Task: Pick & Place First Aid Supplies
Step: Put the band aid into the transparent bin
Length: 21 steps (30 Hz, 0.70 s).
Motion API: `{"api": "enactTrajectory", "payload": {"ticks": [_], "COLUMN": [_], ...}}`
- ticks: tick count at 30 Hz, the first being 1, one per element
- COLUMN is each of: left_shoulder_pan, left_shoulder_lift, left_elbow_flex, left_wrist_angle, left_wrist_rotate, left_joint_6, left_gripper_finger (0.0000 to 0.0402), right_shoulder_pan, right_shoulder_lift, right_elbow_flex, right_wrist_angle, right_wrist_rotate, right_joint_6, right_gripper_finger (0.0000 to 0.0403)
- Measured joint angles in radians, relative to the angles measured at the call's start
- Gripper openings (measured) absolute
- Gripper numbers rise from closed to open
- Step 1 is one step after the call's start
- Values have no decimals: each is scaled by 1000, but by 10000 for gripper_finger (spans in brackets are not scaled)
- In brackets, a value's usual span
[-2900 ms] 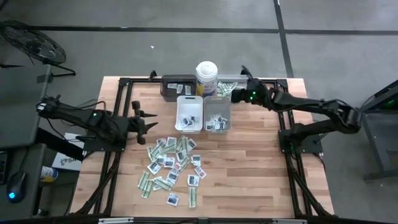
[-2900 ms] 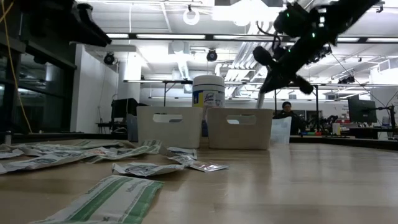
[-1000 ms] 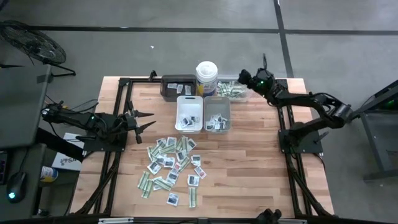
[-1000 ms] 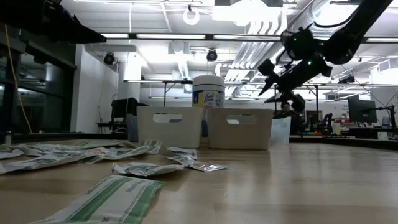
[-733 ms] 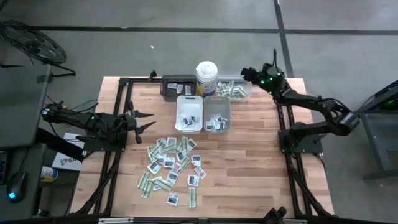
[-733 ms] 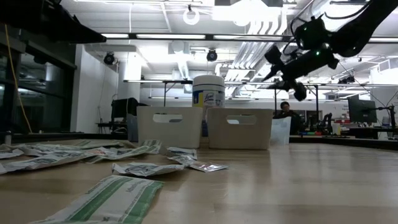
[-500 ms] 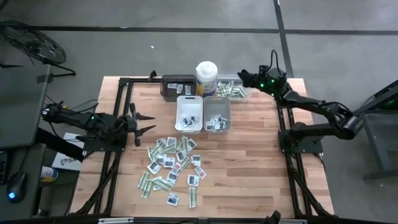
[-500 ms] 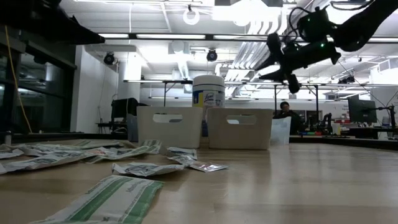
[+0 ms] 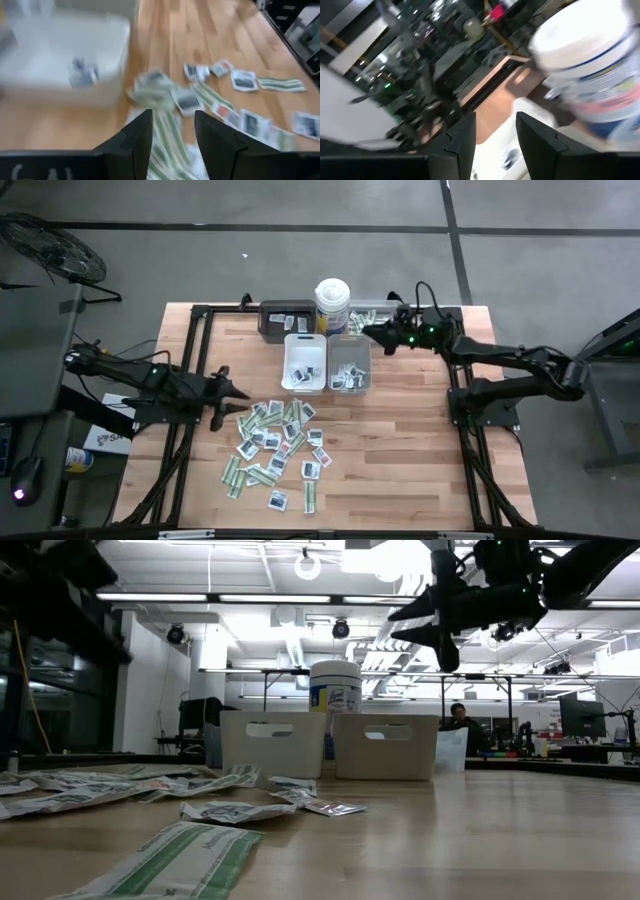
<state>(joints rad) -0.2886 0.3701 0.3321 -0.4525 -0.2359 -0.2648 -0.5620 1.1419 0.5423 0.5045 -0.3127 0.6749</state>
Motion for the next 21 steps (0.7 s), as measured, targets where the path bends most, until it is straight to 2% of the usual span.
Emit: {"api": "enactTrajectory", "payload": {"ticks": [7, 10, 17, 21], "left_shoulder_pan": [0, 1, 1, 1], "left_shoulder_lift": [93, 127, 177, 237], "left_elbow_flex": [0, 0, 0, 0], "left_wrist_angle": [-132, -153, -138, -90], "left_wrist_rotate": [113, 139, 95, 113], "left_joint_6": [-405, -491, -515, -343], "left_gripper_finger": [145, 145, 145, 145], "right_shoulder_pan": [138, 183, 252, 284], "right_shoulder_lift": [0, 0, 0, 0], "right_elbow_flex": [0, 0, 0, 0], "right_wrist_angle": [-7, -6, -6, -6], "right_wrist_rotate": [89, 134, 208, 213], "right_joint_6": [0, -2, -3, -3], "right_gripper_finger": [134, 134, 134, 134]}}
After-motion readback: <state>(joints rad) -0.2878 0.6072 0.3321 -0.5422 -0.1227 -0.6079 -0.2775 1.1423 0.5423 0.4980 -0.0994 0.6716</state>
